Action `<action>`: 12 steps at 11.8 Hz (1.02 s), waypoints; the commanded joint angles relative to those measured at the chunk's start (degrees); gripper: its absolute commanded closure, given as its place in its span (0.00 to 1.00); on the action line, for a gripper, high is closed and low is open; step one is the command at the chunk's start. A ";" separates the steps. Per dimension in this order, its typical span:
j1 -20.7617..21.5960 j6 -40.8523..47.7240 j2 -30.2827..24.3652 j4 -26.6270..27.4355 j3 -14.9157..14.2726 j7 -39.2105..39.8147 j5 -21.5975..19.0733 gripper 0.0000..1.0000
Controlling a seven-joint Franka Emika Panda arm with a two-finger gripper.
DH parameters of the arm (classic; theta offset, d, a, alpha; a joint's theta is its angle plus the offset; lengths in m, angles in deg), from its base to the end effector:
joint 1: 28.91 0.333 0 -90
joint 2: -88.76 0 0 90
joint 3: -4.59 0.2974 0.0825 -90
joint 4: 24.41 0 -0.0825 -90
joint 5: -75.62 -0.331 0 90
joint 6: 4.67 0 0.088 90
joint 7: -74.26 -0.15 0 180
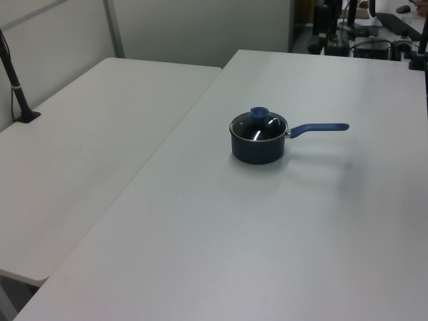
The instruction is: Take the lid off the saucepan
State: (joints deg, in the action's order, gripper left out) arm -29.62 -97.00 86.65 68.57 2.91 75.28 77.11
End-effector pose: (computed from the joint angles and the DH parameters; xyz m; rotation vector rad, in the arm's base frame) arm 0.4949 -0.0247 0.5630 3.1155 -0.0361 0.0385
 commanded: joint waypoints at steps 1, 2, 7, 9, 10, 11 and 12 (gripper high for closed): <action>0.10 -1.45 -0.79 0.80 -0.52 0.91 -1.13 0.00; 0.01 -1.45 -0.79 0.80 -0.60 1.00 -1.13 0.00; 0.10 -1.45 -0.79 0.80 -0.52 0.91 -1.13 0.00; 0.10 -1.45 -0.79 0.80 -0.69 1.00 -1.13 0.00; 0.01 -1.45 -0.71 0.80 -0.87 1.52 -1.13 0.00; 0.01 -1.71 -0.62 0.80 -0.87 2.05 -1.05 0.00; 0.01 -3.45 -0.01 0.98 -0.87 4.23 -0.70 0.00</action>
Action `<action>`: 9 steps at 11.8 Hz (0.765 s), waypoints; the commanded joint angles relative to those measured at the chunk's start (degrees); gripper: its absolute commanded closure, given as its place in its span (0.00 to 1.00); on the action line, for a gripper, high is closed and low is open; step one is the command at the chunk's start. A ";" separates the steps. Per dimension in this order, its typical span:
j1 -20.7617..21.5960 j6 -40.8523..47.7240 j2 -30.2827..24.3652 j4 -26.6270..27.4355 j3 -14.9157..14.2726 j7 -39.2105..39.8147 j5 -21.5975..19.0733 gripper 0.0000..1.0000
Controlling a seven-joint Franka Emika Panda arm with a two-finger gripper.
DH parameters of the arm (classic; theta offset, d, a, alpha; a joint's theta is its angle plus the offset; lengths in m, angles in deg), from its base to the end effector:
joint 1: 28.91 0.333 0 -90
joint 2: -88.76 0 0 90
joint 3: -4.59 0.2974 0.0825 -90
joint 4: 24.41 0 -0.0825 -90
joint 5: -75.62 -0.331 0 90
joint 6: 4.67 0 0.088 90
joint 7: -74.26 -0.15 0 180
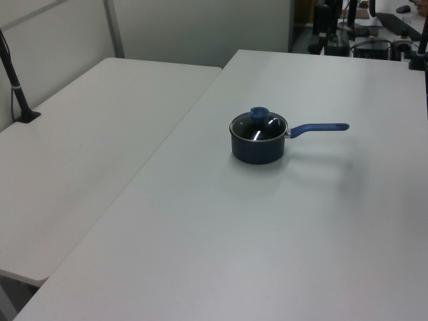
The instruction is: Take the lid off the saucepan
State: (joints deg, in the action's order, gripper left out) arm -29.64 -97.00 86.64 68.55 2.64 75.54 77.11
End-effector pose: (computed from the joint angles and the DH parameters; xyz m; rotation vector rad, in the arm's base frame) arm 0.4948 -0.0272 0.5633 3.1155 -0.0369 0.0391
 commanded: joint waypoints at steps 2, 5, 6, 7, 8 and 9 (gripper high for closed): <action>0.29 -8.02 4.46 0.64 -0.61 5.14 -0.60 0.00; 2.56 -15.74 13.69 -2.17 0.10 -4.59 -0.61 0.00; 4.23 -20.65 16.50 -2.17 0.10 -6.97 -0.52 0.00; 5.29 -24.96 19.31 -2.17 0.10 -10.73 -0.17 0.00; 5.56 -28.40 21.43 -2.17 0.10 -13.99 0.18 0.00; 5.65 -30.00 22.32 -2.17 0.10 -15.76 0.10 0.00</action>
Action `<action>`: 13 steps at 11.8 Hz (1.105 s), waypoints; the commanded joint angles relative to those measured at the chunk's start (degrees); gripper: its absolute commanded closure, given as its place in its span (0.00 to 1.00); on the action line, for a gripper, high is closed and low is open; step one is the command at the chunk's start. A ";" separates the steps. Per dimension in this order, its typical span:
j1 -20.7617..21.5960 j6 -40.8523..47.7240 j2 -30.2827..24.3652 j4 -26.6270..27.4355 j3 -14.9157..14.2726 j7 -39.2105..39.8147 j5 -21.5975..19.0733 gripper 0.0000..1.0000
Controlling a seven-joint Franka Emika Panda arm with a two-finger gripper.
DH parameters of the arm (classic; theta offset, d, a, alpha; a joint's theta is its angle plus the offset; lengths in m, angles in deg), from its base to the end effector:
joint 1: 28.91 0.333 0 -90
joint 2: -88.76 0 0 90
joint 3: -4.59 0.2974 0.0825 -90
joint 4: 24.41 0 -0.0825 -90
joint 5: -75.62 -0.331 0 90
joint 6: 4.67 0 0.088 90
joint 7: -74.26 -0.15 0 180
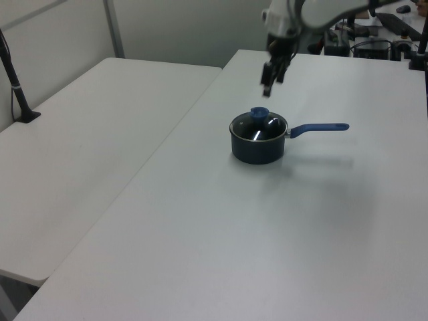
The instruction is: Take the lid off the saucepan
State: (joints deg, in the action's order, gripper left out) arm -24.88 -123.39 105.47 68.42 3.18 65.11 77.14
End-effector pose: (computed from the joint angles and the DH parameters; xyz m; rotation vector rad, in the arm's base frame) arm 0.6143 0.0270 0.4272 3.1126 -0.1581 0.2540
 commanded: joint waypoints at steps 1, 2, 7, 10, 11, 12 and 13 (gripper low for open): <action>0.89 -3.98 3.93 -2.04 -0.35 -6.58 -0.81 0.00; 0.98 -4.15 4.20 -2.04 -0.35 -8.59 -0.64 0.00; 2.38 -6.35 7.10 -1.86 0.52 -9.22 0.06 0.00; 2.13 -5.92 6.75 -2.03 0.70 -9.22 -0.55 0.34; 2.04 -5.83 6.40 -2.04 0.62 -9.05 -0.38 0.41; 1.95 -5.48 5.96 -2.04 0.62 -8.87 -0.29 0.46; 1.86 -3.82 5.09 -2.04 0.62 -8.61 -0.20 0.48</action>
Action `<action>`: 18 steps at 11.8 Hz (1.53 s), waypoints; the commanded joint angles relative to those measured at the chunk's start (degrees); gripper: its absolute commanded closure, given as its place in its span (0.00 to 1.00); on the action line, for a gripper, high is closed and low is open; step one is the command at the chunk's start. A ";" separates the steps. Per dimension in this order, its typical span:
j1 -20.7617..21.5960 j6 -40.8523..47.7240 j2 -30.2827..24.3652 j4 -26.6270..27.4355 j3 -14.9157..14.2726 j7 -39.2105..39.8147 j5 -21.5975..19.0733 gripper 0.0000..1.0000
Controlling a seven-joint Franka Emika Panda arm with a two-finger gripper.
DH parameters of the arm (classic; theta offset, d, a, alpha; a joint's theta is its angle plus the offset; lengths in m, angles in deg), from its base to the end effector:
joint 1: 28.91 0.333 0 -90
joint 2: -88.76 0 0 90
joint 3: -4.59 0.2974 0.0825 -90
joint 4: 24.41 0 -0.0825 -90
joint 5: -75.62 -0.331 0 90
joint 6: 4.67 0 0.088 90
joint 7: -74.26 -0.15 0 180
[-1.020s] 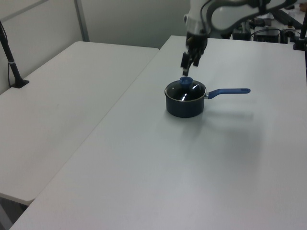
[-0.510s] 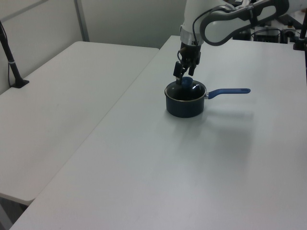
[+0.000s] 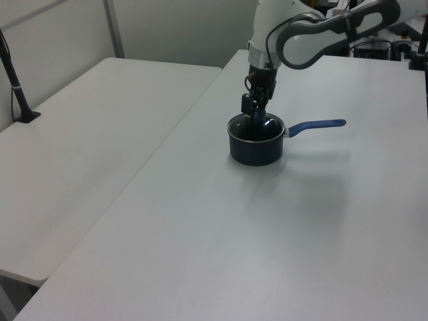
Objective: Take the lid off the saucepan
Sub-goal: 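Lift the glass lid off the saucepan and carry it beside the pan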
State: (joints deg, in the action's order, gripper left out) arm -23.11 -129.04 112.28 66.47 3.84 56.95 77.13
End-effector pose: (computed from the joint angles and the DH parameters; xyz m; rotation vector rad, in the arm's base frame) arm 0.6401 0.0555 0.3787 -3.1078 0.3110 -0.2758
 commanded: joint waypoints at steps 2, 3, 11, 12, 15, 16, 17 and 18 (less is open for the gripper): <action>-1.04 5.08 -4.17 -0.09 0.04 2.17 -0.54 0.51; -1.83 8.84 -6.10 -0.09 0.04 3.93 -0.54 0.51; -20.27 23.32 -23.51 16.85 -0.40 40.04 -0.02 0.50; -22.21 18.77 -23.60 20.53 -0.49 40.68 -0.02 0.50; -22.32 -0.21 -22.91 32.75 -0.40 40.51 -0.02 0.50; -22.14 -2.96 -21.77 34.44 -0.49 40.42 -0.02 0.50; -21.88 -3.94 -19.93 34.54 -0.40 39.98 -0.02 0.50; -21.79 -5.00 -19.13 34.54 -0.40 39.72 -0.02 0.49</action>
State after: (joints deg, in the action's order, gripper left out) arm -45.71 -131.17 92.53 99.76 3.58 97.04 77.16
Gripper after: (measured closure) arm 0.344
